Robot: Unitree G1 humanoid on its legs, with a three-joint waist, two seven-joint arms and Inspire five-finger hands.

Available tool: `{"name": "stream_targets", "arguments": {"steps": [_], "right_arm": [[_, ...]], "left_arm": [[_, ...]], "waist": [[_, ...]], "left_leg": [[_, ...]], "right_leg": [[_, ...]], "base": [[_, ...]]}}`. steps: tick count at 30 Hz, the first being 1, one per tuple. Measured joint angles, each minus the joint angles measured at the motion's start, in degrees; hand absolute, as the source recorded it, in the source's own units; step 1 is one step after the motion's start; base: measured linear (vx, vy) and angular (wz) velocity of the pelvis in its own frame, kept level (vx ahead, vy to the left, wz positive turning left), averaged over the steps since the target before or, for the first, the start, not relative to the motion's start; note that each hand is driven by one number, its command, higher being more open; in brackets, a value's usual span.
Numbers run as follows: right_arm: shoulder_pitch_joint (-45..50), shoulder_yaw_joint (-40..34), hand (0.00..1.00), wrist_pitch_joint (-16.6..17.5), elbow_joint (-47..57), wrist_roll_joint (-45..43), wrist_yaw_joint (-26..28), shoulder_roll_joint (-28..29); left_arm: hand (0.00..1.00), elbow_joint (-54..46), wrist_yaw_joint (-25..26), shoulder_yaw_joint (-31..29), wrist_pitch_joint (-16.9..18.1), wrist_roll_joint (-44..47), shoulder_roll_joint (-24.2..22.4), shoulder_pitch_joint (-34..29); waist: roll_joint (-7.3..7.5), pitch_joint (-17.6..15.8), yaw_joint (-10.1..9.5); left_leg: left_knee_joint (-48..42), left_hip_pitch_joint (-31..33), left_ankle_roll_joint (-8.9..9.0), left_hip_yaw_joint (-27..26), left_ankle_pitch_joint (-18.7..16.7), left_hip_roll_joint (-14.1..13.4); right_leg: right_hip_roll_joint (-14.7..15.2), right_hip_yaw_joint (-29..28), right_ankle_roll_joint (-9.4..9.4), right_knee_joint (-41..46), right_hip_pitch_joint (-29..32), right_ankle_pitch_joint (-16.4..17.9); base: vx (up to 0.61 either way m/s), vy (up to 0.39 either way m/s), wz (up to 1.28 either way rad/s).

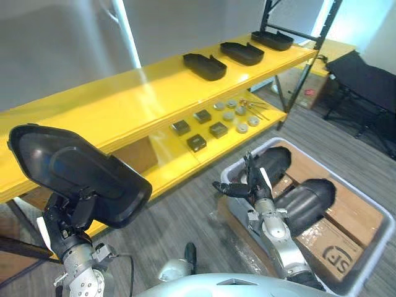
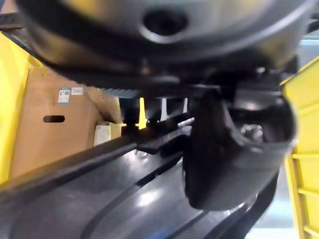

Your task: Walk over and take three plastic housings, then place them on the shelf

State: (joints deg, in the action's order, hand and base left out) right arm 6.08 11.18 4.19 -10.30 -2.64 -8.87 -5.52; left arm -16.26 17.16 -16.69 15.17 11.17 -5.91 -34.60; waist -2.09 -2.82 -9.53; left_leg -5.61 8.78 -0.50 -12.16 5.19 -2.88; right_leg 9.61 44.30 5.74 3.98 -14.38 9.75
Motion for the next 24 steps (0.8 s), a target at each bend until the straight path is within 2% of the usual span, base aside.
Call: {"name": "stream_targets", "arguments": {"steps": [2, 5, 6, 7, 8, 9, 10, 11, 12, 13, 14, 15, 16, 17, 19, 22, 23, 24], "right_arm": [[0.3, 0.0, 1.0, 0.0, 0.2, 0.0, 0.3, 0.8], [-0.3, 0.7, 1.0, -0.1, 0.5, 0.0, 0.4, 1.6], [-0.4, 0.7, 1.0, -0.1, 0.5, 0.0, 0.4, 1.6], [-0.5, 0.6, 1.0, -0.1, 0.5, 0.0, -0.2, 1.5], [-0.6, 0.2, 1.0, -0.5, 0.5, 0.0, -0.9, 1.0], [-0.6, -0.2, 1.0, -0.6, 0.4, 0.0, -1.3, 0.9], [-0.6, -1.5, 1.0, -0.6, 0.5, 0.0, -1.7, 0.8], [-0.6, -2.1, 1.0, -0.5, 0.5, 0.0, -1.8, 0.9], [-0.4, -3.3, 1.0, -0.3, 0.5, 0.0, -1.7, 1.4], [-0.1, -4.4, 1.0, 0.0, 0.6, 0.0, -1.6, 2.0], [0.1, -4.9, 1.0, 0.0, 0.8, 0.0, -1.5, 2.1], [1.0, -6.1, 1.0, 0.0, 2.2, 0.0, -1.4, 2.3], [2.0, -7.5, 1.0, 0.2, 4.0, 0.0, -1.3, 2.7], [2.5, -8.2, 1.0, 0.4, 5.0, 0.0, -1.2, 2.8], [3.7, -11.5, 1.0, 1.9, 8.3, -0.1, -1.2, 2.9], [5.5, -14.1, 1.0, 2.9, 10.7, -1.1, -1.2, 2.9], [6.3, -14.1, 1.0, 2.9, 11.1, -1.1, -1.1, 2.8], [6.8, -14.0, 1.0, 2.9, 11.3, -1.1, -1.0, 2.8]], "left_arm": [[0.0, -0.1, -0.2, -0.1, 0.6, 0.1, 0.1, 0.3], [0.0, -0.6, -2.7, 0.4, 1.2, 0.0, 0.1, 1.3], [0.0, -0.6, -2.9, 0.5, 1.1, 0.0, 0.1, 1.4], [0.0, -0.7, -3.4, 1.1, 1.1, 0.0, 0.0, 2.0], [0.0, -0.7, -3.7, 1.6, 0.9, -0.1, 0.0, 3.1], [0.0, -0.7, -3.9, 1.9, 0.8, -0.1, 0.1, 3.7], [0.0, -1.2, -4.3, 2.0, 0.8, -0.1, 0.3, 4.8], [0.0, -1.7, -4.4, 2.0, 0.8, -0.1, 0.5, 5.3], [0.0, -2.5, -4.4, 2.1, 0.9, -0.3, 1.8, 6.4], [0.0, -2.2, -3.6, 2.3, 0.9, -0.4, 3.6, 8.1], [0.0, -2.1, -3.3, 2.5, 0.9, -0.4, 4.3, 8.8], [0.0, -1.9, -2.5, 2.7, 0.9, -0.7, 5.0, 10.1], [0.0, -1.9, -1.9, 2.7, 0.9, -0.7, 5.3, 10.7], [0.0, -1.9, -1.6, 2.7, 0.9, -0.8, 5.3, 10.9], [0.0, -1.5, -1.0, 3.6, 0.9, -0.8, 5.4, 12.3], [0.0, 0.1, -1.1, 5.7, 0.9, -2.0, 6.5, 12.4], [0.0, 0.2, -1.2, 5.9, 0.9, -3.4, 6.8, 11.8], [0.0, 0.2, -1.4, 6.2, 0.9, -3.6, 6.9, 11.8]], "waist": [[0.62, -0.4, 0.4], [2.29, -1.4, 0.39], [2.31, -1.4, 0.41], [2.2, -1.5, 0.44], [1.6, -1.8, 0.55], [1.26, -1.9, 0.67], [0.72, -2.0, 1.3], [0.66, -2.3, 1.79], [0.6, -2.8, 2.69], [-0.01, -3.4, 3.71], [0.25, -3.3, 4.3], [-0.1, -4.0, 4.83], [0.1, -4.0, 5.06], [0.13, -4.0, 5.06], [0.08, -4.1, 5.7], [0.07, -4.9, 7.49], [1.1, -5.4, 8.3], [1.52, -5.3, 8.44]], "left_leg": [[1.2, -0.7, -0.08, -0.4, -0.3, 1.5], [-0.4, -0.7, -1.91, -1.7, -2.6, 3.6], [-0.8, -0.7, -2.14, -1.7, -2.9, 3.9], [-2.0, -0.6, -2.45, -1.7, -4.6, 4.7], [-2.3, -1.1, -3.5, -1.2, -5.6, 5.4], [-2.1, -1.4, -3.85, -0.7, -5.9, 5.8], [-1.6, -1.9, -4.24, 0.8, -6.1, 6.3], [-1.0, -2.4, -4.56, 1.6, -6.2, 6.6], [0.1, -3.1, -5.0, 3.7, -6.2, 6.8], [1.0, -3.6, -5.05, 6.6, -6.1, 6.8], [1.4, -3.8, -5.0, 7.9, -6.0, 6.8], [2.6, -4.9, -4.4, 10.0, -5.6, 7.0], [4.1, -5.9, -3.64, 11.6, -5.1, 7.5], [4.7, -6.4, -3.48, 12.3, -4.9, 7.8], [7.0, -7.9, -4.53, 15.8, -3.9, 9.0], [8.5, -11.9, -5.01, 20.0, -3.6, 11.3], [8.5, -14.9, -5.43, 21.6, -3.3, 12.7], [8.3, -15.5, -5.45, 21.6, -3.4, 13.0]], "right_leg": [[1.3, -1.3, 0.93, 0.0, 0.2, -0.8], [4.4, -1.2, 1.94, 1.4, 0.2, -1.5], [4.8, -1.2, 1.82, 1.9, 0.2, -1.4], [6.6, -1.0, 1.13, 4.9, 0.2, -1.0], [9.0, -0.8, 0.95, 11.1, 1.5, -1.2], [10.4, -0.9, 0.14, 14.9, 2.5, -1.6], [13.1, -1.9, -4.16, 23.2, 5.2, -3.1], [14.0, -3.3, -7.24, 26.9, 6.7, -4.5], [13.3, -9.6, -8.1, 32.4, 10.4, -4.9], [9.2, -16.3, -5.98, 34.0, 12.8, -2.8], [7.0, -18.5, -4.92, 33.7, 13.7, -1.4], [3.9, -20.8, -3.21, 31.5, 14.7, 1.3], [1.4, -21.6, -2.98, 27.9, 16.2, 3.3], [0.0, -22.7, -3.2, 25.6, 17.3, 3.7], [-4.9, -28.4, -3.12, 19.2, 22.4, 3.6], [-5.6, -34.4, -2.02, 19.9, 27.4, 2.6], [-4.8, -35.4, -2.85, 18.8, 27.4, 1.5], [-4.4, -35.5, -3.27, 17.4, 27.0, 0.4]], "base": [[0.08, 0.096, -0.14], [0.08, 0.138, -0.1], [0.11, 0.136, -0.03], [0.1, 0.113, 0.15], [0.12, 0.152, 0.24], [0.1, 0.18, 0.46], [0.08, 0.164, 0.5], [0.12, 0.196, 0.72], [0.14, 0.161, 0.88], [0.18, 0.156, 0.96], [0.16, 0.099, 1.01], [0.17, 0.075, 0.85], [0.14, 0.049, 0.71], [0.23, 0.053, 0.57], [0.25, 0.016, 0.7], [0.26, -0.032, 1.05], [0.25, -0.033, 0.95], [0.3, -0.041, 0.98]]}}
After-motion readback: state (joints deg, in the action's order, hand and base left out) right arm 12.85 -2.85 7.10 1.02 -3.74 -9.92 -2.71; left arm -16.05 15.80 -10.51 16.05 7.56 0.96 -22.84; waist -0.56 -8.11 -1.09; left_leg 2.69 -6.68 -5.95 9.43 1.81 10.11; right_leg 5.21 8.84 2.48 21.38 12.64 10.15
